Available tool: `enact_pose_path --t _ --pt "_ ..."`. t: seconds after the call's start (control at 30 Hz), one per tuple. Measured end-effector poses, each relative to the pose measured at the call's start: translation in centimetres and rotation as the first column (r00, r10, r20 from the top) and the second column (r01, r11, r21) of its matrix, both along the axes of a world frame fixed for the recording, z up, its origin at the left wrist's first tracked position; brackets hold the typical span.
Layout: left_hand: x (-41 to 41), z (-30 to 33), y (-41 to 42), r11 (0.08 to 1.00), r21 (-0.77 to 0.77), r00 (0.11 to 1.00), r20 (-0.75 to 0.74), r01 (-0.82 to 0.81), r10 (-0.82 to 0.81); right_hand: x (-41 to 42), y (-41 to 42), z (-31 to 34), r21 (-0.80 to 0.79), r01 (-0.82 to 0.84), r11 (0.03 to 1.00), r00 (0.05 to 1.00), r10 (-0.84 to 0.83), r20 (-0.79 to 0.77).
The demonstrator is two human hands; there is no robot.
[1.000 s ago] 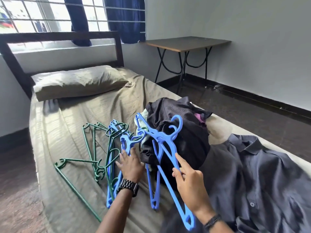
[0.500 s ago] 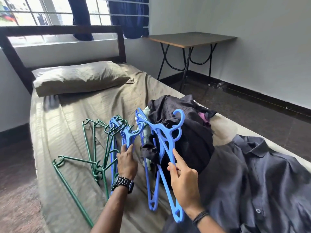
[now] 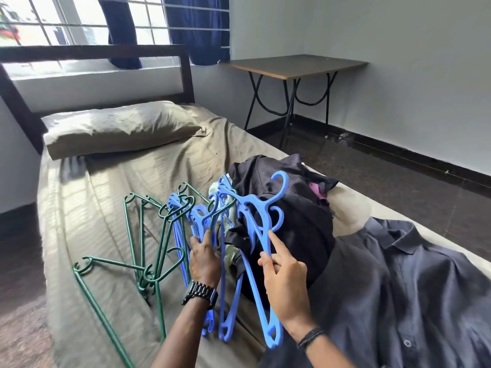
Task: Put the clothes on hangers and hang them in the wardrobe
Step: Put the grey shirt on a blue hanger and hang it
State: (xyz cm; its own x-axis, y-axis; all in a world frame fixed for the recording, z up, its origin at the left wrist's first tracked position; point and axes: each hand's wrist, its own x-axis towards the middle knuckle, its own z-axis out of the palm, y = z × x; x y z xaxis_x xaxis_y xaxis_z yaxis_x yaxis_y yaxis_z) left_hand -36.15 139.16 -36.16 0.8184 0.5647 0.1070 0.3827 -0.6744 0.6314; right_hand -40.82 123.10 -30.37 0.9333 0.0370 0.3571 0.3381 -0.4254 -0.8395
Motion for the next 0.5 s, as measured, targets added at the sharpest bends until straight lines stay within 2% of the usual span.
enact_pose_path --t 0.23,0.5 --pt "0.1 0.0 0.1 0.997 -0.07 0.996 0.088 -0.017 0.023 0.6 0.9 0.5 0.024 0.003 1.0 1.0 -0.003 0.001" --pt "-0.5 0.1 -1.2 1.0 0.0 0.996 0.084 0.008 -0.008 2.0 1.8 0.7 -0.021 0.022 1.0 1.0 -0.022 0.022"
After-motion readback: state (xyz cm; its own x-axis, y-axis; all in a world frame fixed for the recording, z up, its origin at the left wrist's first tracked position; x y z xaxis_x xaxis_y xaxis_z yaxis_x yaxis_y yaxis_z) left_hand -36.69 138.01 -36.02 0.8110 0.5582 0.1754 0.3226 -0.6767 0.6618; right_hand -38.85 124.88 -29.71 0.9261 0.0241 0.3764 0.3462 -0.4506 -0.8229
